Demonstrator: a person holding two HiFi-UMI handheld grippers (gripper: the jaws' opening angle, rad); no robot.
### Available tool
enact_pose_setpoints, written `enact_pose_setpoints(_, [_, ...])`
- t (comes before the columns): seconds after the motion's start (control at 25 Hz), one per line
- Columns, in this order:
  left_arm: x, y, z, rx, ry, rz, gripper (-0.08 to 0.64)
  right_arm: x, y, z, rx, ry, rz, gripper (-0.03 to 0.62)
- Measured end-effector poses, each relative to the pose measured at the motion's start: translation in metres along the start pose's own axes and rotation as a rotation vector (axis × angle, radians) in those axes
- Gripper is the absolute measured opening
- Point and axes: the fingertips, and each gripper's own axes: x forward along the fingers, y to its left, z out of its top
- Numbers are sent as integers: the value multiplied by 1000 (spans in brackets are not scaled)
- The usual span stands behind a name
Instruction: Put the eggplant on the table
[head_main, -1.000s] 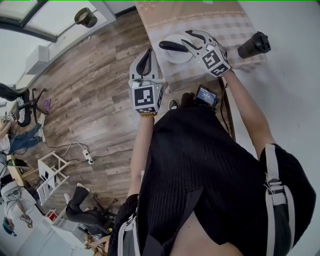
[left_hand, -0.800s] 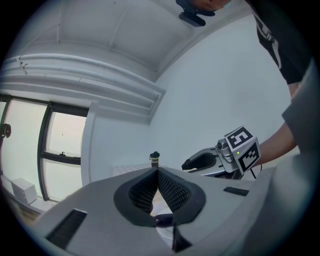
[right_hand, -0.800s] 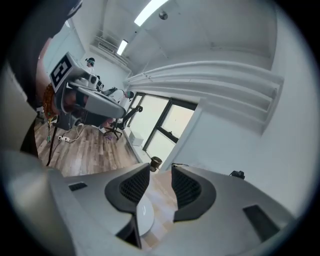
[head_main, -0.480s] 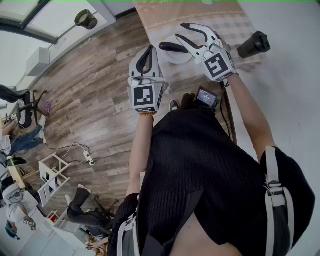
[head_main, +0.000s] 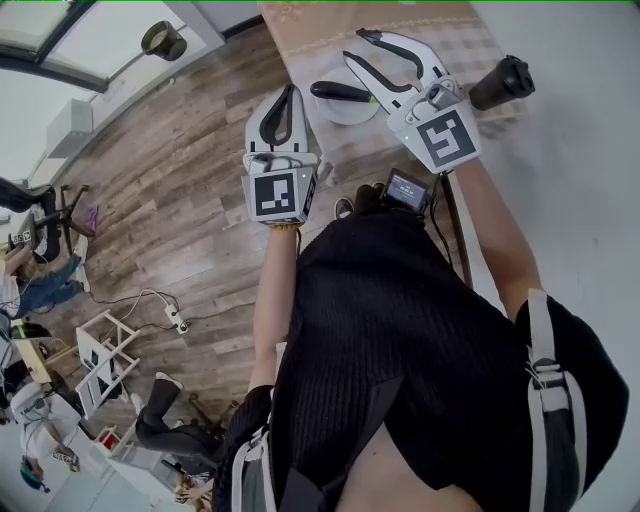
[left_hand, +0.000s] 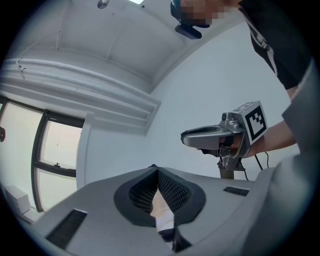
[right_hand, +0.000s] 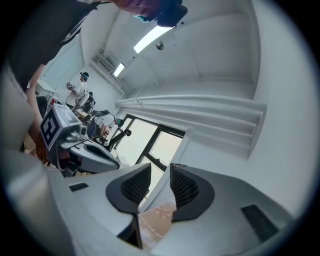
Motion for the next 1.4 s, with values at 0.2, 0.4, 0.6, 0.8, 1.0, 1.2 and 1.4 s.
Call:
enact_pose_setpoints(0.2, [-2, -7, 15, -1, -56, -15, -11, -8, 4, 9, 42, -105, -3, 100])
enact_pose_setpoints(0.4, [0, -8, 17, 6, -64, -19, -11, -14, -1, -5, 162, -107, -54, 87])
enact_pose_setpoints(0.6, [2, -9, 13, -2, -55, -15, -11, -21, -2, -30, 239, -55, -88, 81])
enact_pose_setpoints(0.8, [1, -11, 6, -8, -35, -11, -11, -31, 5, -44, 275, -42, -94, 81])
enact_pose_setpoints(1.0, [2, -17, 2, -23, -34, -21, -11, -35, 16, -59, 280, -13, -91, 81])
enact_pose_setpoints(1.2, [2, -15, -2, -22, -30, -13, -11, -41, 21, -73, 337, 11, -101, 81])
enact_pose_setpoints(1.4, [0, -19, -14, -13, 12, -17, -11, -46, 24, -85, 369, 33, -109, 81])
